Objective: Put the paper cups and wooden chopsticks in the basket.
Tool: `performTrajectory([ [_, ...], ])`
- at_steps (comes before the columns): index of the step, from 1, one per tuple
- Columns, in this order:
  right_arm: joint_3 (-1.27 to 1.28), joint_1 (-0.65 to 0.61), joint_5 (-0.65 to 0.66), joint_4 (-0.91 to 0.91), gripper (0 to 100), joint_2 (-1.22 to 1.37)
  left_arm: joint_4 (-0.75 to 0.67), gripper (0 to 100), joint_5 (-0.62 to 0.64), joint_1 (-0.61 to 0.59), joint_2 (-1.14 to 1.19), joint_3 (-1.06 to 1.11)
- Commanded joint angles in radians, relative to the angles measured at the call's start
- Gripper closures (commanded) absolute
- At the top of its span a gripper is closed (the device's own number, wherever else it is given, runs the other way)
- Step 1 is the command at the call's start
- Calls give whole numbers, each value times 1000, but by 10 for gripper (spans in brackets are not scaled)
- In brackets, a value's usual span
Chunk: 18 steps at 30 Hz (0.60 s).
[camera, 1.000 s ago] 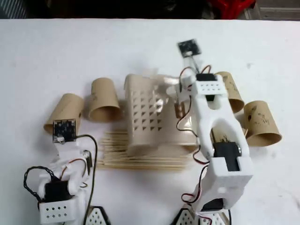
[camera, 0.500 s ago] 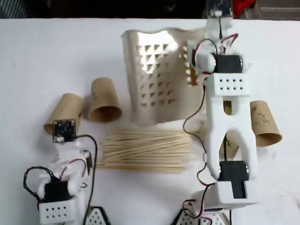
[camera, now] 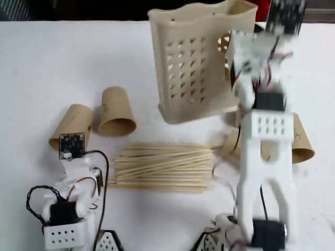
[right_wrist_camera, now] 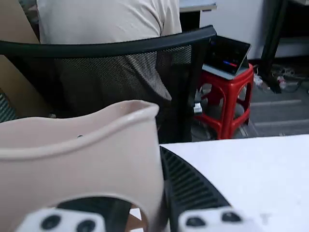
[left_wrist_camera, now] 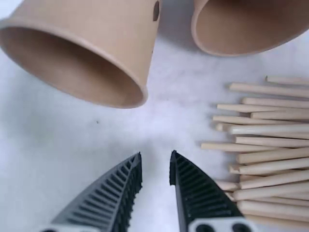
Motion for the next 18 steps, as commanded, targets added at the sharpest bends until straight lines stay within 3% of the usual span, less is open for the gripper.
performTrajectory([
  [1, 316, -56, 43, -325, 985, -217, 3, 884, 5, -5, -10, -3],
  [5, 354, -120, 69, -424, 985, -153, 3, 884, 5, -5, -10, -3],
  [10, 216, -128, 66, -456, 985, 62, 3, 884, 5, -5, -10, -3],
  [15, 83, -128, -52, -456, 985, 286, 3, 884, 5, -5, -10, -3],
  [18, 5, -140, -57, -456, 985, 397, 3, 884, 6, -5, -10, -3],
])
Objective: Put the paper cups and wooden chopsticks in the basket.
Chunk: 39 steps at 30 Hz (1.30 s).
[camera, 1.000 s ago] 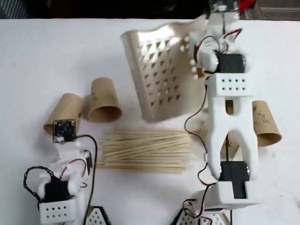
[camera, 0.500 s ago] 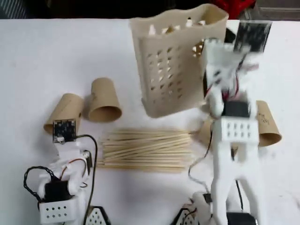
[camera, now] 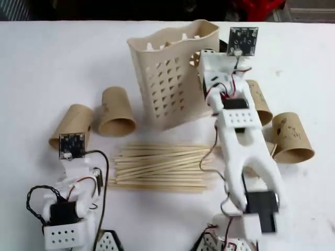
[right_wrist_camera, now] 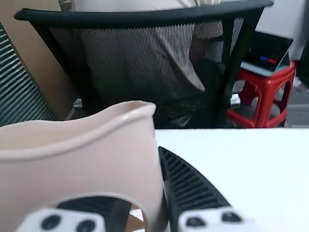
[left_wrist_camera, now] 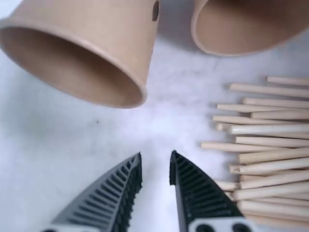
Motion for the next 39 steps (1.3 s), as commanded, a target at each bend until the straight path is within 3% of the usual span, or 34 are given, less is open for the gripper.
performTrajectory([
  [1, -160, -25, -20, -39, 985, 90, 3, 884, 6, -5, -10, -3],
  [10, -269, -19, -26, -33, 984, 280, 3, 884, 6, -5, -10, -3],
  [23, 160, -5, -18, -39, 976, 12, 3, 884, 6, -5, -10, -3],
  [29, 382, -8, -17, -33, 849, -166, 3, 884, 6, -5, -10, -3],
  [34, 479, -12, 143, -1, 844, -259, 3, 884, 6, -5, -10, -3],
  [39, 482, -8, 212, 228, 840, -351, 3, 884, 6, -5, -10, -3],
])
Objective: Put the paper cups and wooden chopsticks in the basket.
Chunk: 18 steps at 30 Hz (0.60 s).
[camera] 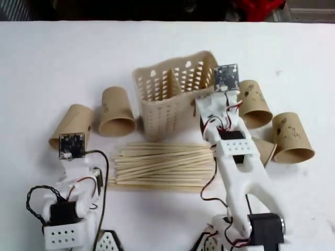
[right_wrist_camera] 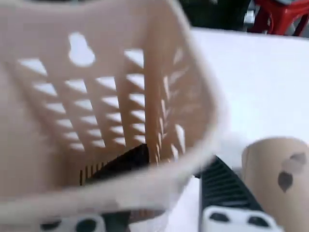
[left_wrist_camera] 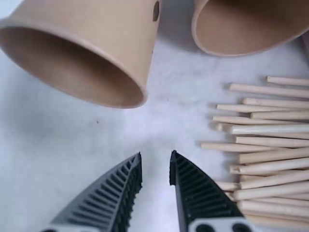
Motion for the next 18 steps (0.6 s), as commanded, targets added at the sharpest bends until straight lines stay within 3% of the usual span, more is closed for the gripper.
performTrajectory([
  [1, -6, 8, 38, 153, 839, -111, 3, 884, 6, -5, -10, -3],
  [4, 0, 12, 40, 213, 817, -171, 3, 884, 6, -5, -10, -3],
  [10, 78, 2, 124, 206, 679, -243, 3, 884, 6, -5, -10, -3],
  [18, 262, 10, 133, -139, 679, -260, 3, 884, 6, -5, -10, -3],
])
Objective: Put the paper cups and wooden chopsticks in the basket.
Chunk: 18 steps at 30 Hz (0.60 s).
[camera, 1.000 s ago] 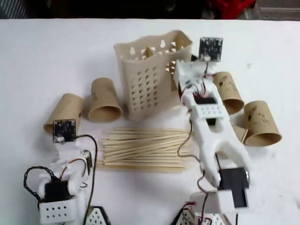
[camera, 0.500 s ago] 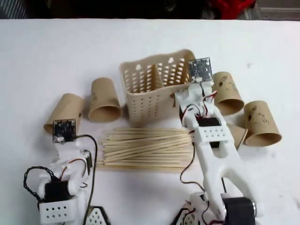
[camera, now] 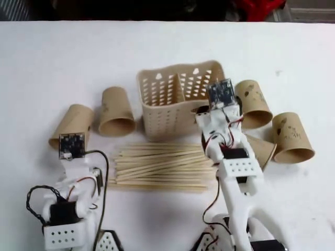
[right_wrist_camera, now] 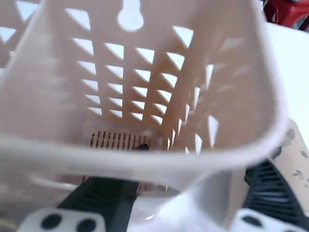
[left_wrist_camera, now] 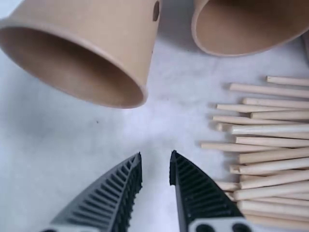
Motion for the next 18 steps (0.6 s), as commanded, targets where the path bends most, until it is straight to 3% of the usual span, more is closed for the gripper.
performTrajectory([
  [1, 35, 12, 14, -130, 679, -31, 3, 884, 6, -5, -10, -3],
  [12, 74, 50, -31, -140, 678, -71, 3, 884, 5, -5, -10, -3],
  [18, 71, 41, -49, -45, 671, -186, 3, 884, 5, -5, -10, -3],
])
